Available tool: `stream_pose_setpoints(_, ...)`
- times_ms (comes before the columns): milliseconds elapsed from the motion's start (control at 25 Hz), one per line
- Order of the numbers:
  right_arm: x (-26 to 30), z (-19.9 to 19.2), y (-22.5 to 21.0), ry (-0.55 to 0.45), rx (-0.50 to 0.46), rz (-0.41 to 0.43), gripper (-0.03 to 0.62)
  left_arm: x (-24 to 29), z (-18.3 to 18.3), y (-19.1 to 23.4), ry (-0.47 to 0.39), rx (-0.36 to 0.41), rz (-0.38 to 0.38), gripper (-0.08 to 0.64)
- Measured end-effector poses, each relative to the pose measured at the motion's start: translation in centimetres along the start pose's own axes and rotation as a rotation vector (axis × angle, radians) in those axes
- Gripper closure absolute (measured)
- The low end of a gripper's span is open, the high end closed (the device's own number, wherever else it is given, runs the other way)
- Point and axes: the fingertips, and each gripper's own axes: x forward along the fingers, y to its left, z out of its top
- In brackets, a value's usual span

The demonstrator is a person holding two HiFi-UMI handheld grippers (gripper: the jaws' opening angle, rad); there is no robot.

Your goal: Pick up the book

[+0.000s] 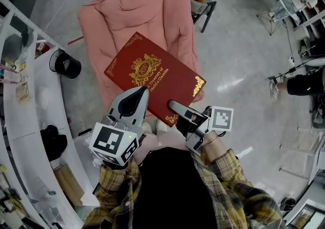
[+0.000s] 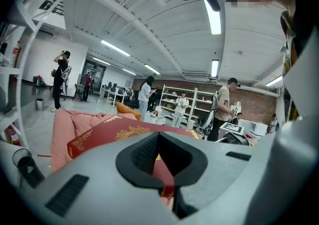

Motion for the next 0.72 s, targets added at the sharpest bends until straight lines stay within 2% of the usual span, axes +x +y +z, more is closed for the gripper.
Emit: stream_pose_setpoints(720,0.41,-0.96,0.15,0.0,0.017,0.0,0.347,-0.03,-0.61,0.15,0.022,-0.005,-0.019,0.557)
